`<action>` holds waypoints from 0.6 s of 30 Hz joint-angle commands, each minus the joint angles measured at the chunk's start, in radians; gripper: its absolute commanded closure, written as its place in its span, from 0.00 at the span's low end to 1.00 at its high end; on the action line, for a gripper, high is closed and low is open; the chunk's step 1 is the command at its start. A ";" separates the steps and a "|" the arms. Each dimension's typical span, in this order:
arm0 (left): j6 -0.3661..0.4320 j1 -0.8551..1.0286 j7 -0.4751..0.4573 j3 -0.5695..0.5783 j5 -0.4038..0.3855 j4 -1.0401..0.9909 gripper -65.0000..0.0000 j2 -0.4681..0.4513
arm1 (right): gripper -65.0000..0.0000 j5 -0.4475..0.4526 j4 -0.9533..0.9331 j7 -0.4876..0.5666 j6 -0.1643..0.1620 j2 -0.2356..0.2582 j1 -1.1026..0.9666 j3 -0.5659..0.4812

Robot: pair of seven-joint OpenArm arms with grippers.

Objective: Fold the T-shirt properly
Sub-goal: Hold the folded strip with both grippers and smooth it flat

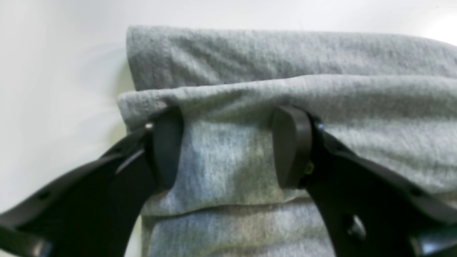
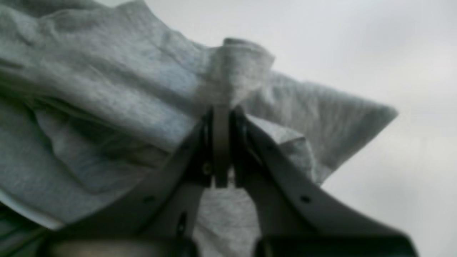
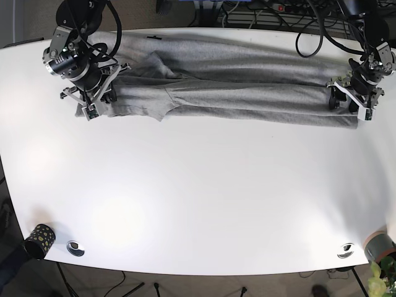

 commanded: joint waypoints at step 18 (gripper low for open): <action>-0.001 -0.016 0.040 0.003 0.015 0.004 0.45 -0.014 | 0.52 0.070 -0.031 0.014 -0.001 -0.006 -0.123 0.147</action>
